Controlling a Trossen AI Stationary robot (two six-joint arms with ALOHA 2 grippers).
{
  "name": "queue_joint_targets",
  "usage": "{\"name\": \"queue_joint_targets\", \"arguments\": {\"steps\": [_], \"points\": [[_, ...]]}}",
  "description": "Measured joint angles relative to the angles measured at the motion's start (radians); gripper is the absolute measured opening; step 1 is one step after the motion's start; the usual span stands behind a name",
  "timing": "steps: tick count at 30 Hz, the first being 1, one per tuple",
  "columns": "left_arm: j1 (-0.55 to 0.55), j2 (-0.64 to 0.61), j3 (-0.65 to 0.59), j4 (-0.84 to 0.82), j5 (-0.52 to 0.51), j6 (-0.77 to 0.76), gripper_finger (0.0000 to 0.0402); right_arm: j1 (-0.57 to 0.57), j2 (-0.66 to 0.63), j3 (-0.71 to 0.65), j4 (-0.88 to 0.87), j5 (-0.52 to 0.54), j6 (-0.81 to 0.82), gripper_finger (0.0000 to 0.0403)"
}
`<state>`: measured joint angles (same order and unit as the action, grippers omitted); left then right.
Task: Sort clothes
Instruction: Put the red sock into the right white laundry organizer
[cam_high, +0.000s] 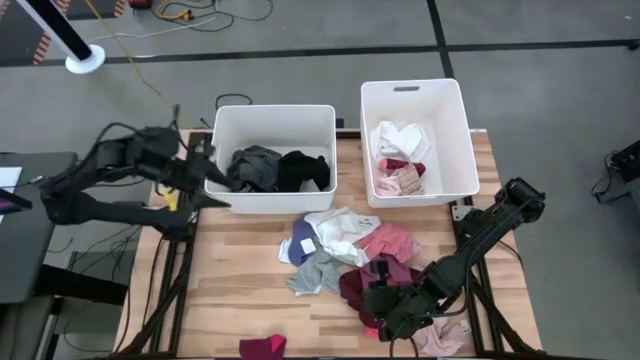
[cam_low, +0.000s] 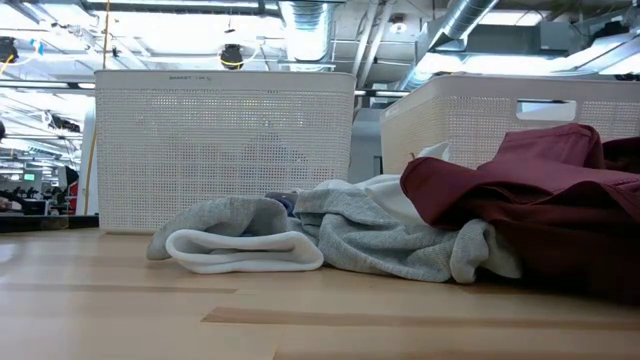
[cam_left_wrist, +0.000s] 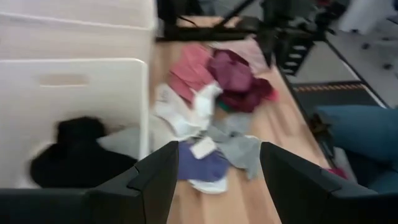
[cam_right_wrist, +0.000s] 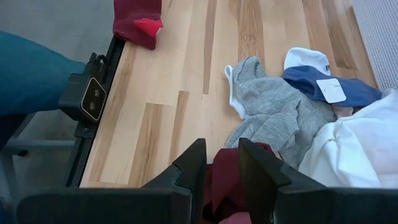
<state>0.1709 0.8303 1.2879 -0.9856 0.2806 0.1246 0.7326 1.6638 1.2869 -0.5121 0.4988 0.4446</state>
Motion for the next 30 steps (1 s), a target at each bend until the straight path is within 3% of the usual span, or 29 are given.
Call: {"name": "queue_joint_targets", "arguments": {"steps": [20,30], "points": [[-0.487,0.208,-0.32,0.354,-0.053,-0.181,0.022,0.0,0.0,0.0,-0.003,0.0,0.0,0.0109],[-0.714,0.41,-0.345,0.524,-0.131,-0.266,0.022,0.0,0.0,0.0,-0.003,0.0,-0.003,0.0109]]}}
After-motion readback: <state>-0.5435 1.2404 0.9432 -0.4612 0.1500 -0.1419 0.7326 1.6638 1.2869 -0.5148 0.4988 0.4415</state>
